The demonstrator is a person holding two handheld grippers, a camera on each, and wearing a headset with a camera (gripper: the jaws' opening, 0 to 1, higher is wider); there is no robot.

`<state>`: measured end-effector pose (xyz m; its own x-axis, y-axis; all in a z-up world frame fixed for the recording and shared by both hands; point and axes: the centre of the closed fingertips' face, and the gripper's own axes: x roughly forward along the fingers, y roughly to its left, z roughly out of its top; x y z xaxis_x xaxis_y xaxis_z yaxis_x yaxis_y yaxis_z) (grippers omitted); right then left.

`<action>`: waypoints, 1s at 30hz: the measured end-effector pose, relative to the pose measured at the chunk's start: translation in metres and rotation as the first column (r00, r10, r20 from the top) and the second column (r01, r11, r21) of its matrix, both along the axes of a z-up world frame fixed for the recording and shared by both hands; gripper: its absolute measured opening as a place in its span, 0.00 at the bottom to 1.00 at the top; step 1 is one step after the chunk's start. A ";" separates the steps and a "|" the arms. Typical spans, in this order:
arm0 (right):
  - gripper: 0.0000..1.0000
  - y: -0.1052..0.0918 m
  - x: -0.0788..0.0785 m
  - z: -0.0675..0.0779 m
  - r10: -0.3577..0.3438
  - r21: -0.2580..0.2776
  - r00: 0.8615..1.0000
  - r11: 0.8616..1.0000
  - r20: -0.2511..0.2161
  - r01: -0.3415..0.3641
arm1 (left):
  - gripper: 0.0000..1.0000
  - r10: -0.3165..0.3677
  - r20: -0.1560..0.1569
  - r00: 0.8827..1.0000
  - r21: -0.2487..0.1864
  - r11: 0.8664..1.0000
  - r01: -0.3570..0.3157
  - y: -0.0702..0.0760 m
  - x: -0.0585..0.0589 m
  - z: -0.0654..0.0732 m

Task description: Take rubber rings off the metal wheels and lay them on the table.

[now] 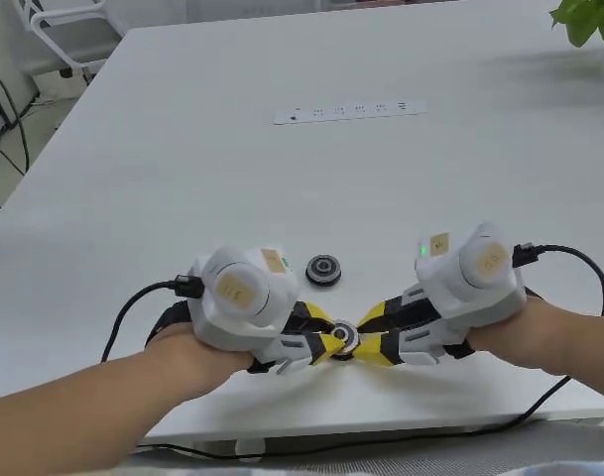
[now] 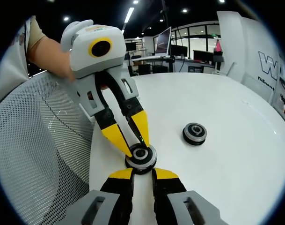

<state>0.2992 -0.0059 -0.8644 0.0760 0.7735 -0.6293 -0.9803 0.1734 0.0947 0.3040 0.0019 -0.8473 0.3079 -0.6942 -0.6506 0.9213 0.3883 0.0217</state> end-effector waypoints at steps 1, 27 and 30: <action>0.11 0.000 0.000 0.000 -0.005 0.003 1.000 1.000 -0.008 0.005 | 0.13 0.000 0.000 1.000 0.000 1.000 0.000 0.000 0.000 0.000; 0.00 -0.004 0.005 0.000 -0.068 -0.017 0.995 0.998 -0.069 0.067 | 0.12 -0.001 0.004 1.000 0.016 1.000 0.001 0.000 0.000 -0.001; 0.00 -0.004 0.005 0.001 -0.079 -0.017 0.994 0.997 -0.081 0.077 | 0.12 -0.001 0.003 1.000 0.018 1.000 0.001 0.000 0.000 -0.001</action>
